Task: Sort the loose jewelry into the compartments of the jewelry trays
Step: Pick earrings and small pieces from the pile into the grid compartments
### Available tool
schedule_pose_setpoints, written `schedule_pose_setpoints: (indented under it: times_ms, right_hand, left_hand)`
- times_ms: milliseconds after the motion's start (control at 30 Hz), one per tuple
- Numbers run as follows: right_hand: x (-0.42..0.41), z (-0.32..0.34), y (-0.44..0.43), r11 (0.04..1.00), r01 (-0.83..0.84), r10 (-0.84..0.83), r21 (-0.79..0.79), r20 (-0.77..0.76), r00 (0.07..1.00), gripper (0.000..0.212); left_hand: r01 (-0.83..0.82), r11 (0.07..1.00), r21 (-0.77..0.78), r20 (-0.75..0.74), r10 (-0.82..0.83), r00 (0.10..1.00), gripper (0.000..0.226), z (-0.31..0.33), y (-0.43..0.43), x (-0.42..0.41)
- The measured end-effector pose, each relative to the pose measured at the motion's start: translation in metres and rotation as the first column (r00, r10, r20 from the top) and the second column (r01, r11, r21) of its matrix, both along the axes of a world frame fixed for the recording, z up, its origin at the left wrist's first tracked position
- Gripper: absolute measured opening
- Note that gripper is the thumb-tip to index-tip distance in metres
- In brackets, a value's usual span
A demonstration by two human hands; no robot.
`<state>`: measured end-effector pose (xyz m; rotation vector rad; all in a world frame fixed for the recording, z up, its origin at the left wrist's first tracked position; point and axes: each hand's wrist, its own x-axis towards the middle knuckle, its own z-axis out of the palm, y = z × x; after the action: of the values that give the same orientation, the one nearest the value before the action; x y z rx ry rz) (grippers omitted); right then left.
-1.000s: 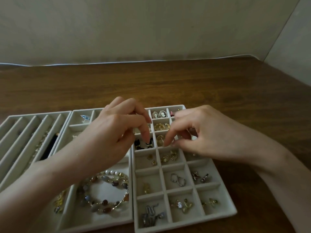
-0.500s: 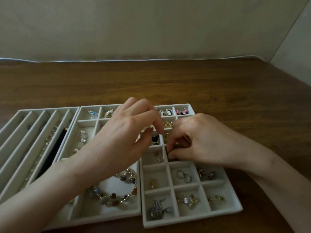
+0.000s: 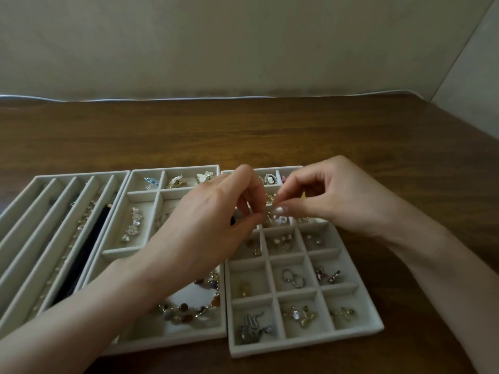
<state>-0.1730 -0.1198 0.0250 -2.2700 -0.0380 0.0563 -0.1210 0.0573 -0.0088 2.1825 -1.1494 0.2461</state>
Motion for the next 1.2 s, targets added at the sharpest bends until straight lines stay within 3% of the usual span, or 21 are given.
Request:
schedule_pose_setpoints:
  times_ms: [167, 533, 633, 767, 833, 900, 1067, 1200]
  right_hand:
    - [-0.002, 0.001, -0.005, 0.936, -0.149, 0.165, -0.318, 0.023, 0.986, 0.010]
    - [-0.004, -0.012, 0.007, 0.793, -0.215, 0.331, -0.570, 0.107, 0.938, 0.007]
    - [-0.002, -0.008, 0.003, 0.855, -0.222, 0.312, -0.469, 0.124, 0.942, 0.008]
    - [-0.002, 0.004, -0.002, 0.992, -0.109, 0.116, -0.071, 0.109, 0.987, 0.008]
    - [-0.002, 0.005, -0.002, 0.992, -0.068, 0.063, 0.105, 0.050, 0.997, 0.013]
    - [-0.001, 0.003, 0.000, 0.982, -0.054, 0.054, 0.183, 0.003, 0.999, 0.016]
    - [0.000, 0.000, 0.005, 0.981, -0.020, 0.015, 0.195, 0.029, 0.999, 0.018]
    - [-0.002, 0.005, -0.003, 0.997, -0.012, 0.017, -0.082, 0.068, 0.998, 0.013]
  left_hand:
    - [-0.020, 0.999, 0.031, 0.001, 0.020, 1.000, 0.009, 0.000, 0.000, 0.002]
    - [-0.020, 0.999, 0.032, 0.057, 0.018, 0.998, 0.011, -0.002, 0.003, 0.005]
    - [0.005, 1.000, 0.027, 0.041, -0.006, 0.999, 0.015, -0.002, 0.003, 0.005]
    - [0.102, 0.995, 0.002, -0.046, -0.102, 0.994, 0.024, 0.001, 0.003, 0.000]
    - [0.113, 0.994, -0.009, -0.045, -0.113, 0.993, 0.031, 0.003, 0.003, -0.002]
    - [0.102, 0.994, -0.033, -0.016, -0.102, 0.995, 0.035, 0.004, 0.002, -0.003]
    - [0.047, 0.995, -0.086, 0.045, -0.043, 0.998, 0.034, 0.002, 0.002, -0.002]
    - [0.028, 0.996, -0.090, 0.057, -0.023, 0.998, 0.021, 0.004, 0.003, 0.000]
